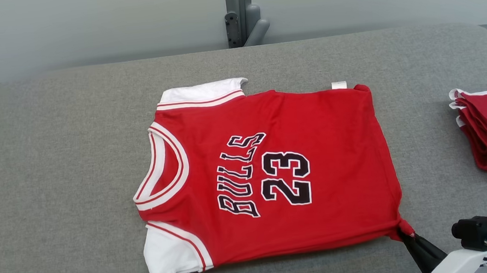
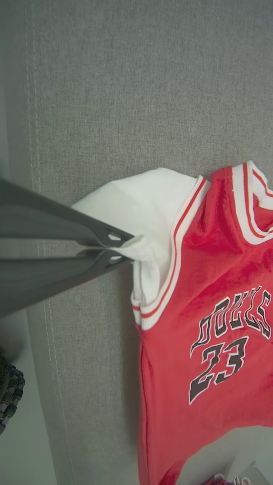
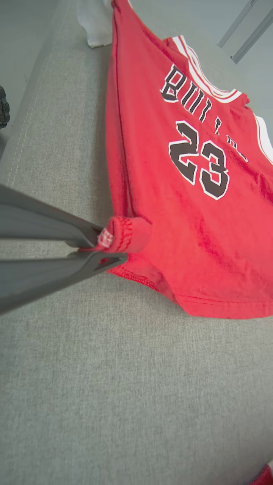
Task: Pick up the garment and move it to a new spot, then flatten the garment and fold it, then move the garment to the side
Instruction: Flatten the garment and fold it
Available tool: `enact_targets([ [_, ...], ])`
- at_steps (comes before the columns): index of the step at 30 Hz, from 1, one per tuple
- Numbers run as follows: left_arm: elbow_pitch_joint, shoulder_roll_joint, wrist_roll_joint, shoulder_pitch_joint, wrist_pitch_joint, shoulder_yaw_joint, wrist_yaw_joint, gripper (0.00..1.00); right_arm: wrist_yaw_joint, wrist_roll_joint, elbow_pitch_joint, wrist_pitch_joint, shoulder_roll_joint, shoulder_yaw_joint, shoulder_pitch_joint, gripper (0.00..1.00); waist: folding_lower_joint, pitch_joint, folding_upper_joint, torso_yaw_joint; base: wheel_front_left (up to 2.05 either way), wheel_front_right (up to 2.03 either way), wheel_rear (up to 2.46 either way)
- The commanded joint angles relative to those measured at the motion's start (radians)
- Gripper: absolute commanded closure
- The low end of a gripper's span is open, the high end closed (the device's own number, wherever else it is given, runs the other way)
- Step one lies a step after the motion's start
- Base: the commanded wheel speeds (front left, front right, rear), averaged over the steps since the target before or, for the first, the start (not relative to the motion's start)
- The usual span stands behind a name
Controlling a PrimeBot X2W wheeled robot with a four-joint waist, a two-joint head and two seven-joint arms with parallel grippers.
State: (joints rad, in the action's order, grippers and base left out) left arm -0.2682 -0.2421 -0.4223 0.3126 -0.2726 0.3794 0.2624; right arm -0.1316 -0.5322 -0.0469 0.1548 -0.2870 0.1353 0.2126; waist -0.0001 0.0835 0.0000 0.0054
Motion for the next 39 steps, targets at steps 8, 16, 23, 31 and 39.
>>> enact_targets([
  [8,-0.012,-0.092,0.027,-0.166,-0.111,0.0,-0.072,1.0,0.002,0.002,-0.082,0.264,-0.028,-0.017,-0.07,1.0,0.0001,0.093,0.0,-0.007,0.0,0.0,0.0],
  [16,0.017,-0.144,0.038,-0.367,-0.157,-0.018,-0.136,1.0,0.002,-0.046,-0.104,0.394,-0.067,-0.027,-0.246,1.0,0.0001,0.198,0.0,-0.034,0.0,0.0,0.0],
  [23,0.119,-0.139,0.028,-0.493,-0.172,-0.007,-0.182,1.0,0.002,-0.07,-0.019,0.39,-0.086,0.022,-0.384,1.0,0.0001,0.274,0.0,-0.052,0.0,0.0,0.0],
  [31,0.204,-0.113,0.016,-0.533,-0.123,0.001,-0.201,0.05,0.002,-0.076,0.058,0.283,-0.09,0.075,-0.44,0.54,0.0001,0.29,0.0,-0.057,0.0,0.0,0.0],
  [39,0.201,-0.04,-0.025,-0.478,0.093,-0.075,-0.157,0.0,0.001,0.004,0.078,0.018,-0.063,0.017,-0.405,0.0,0.0001,0.251,0.0,-0.046,0.0,0.0,0.0],
])
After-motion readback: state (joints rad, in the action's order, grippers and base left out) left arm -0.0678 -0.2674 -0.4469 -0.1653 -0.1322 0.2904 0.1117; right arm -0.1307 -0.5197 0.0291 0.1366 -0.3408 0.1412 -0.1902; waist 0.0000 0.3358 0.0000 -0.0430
